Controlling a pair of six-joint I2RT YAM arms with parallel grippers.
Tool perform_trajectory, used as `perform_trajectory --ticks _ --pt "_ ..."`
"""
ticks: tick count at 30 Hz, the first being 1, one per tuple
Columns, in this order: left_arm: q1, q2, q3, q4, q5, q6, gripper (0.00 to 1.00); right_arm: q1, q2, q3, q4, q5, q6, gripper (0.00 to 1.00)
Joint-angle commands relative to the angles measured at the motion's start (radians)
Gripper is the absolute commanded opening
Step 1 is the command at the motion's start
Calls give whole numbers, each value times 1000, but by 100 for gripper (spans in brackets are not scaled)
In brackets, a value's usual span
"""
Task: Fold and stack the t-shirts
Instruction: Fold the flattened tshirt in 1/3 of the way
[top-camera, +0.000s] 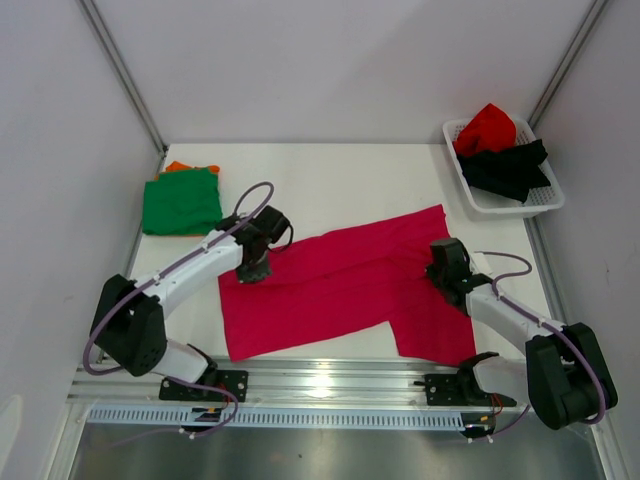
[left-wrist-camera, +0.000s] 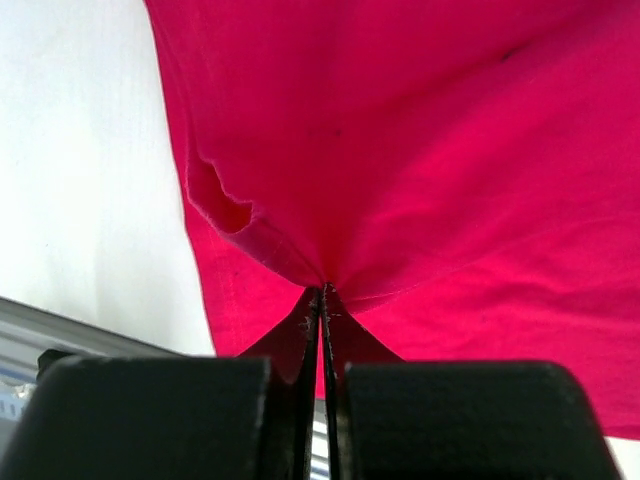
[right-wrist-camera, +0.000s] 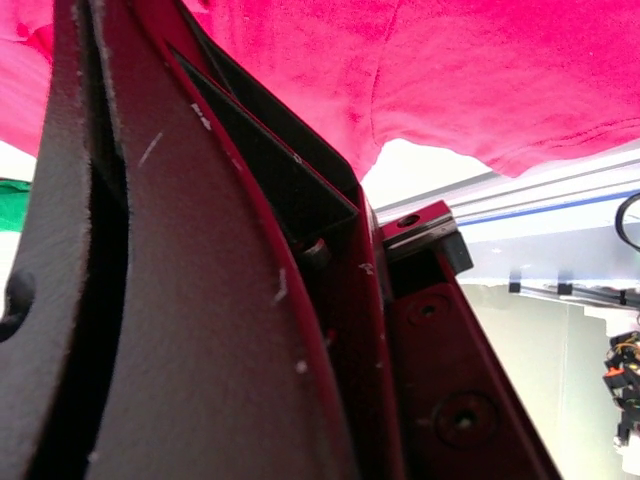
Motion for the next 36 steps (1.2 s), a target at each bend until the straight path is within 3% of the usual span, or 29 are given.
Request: perform_trajectory --ticks 1,13,27,28,30,31,36 --pt "-19 -48 -45 -34 14 7 1 -9 6 15 4 0 -23 0" --pt "-47 -65 -122 -77 -14 -20 1 -28 14 42 -1 -14 -43 0" --pt "-88 -30 -145 -33 64 33 2 -35 47 58 9 -30 -54 0" --pt "-88 -42 -139 -27 71 41 7 -38 51 63 7 -30 -54 0" --pt "-88 -56 -134 -28 77 42 34 -38 58 68 9 -31 -54 0" --pt "-88 -65 -130 -28 81 47 40 -37 61 71 9 -31 -54 0" --pt "-88 -65 -92 -40 84 56 50 -38 83 84 18 -43 -52 0"
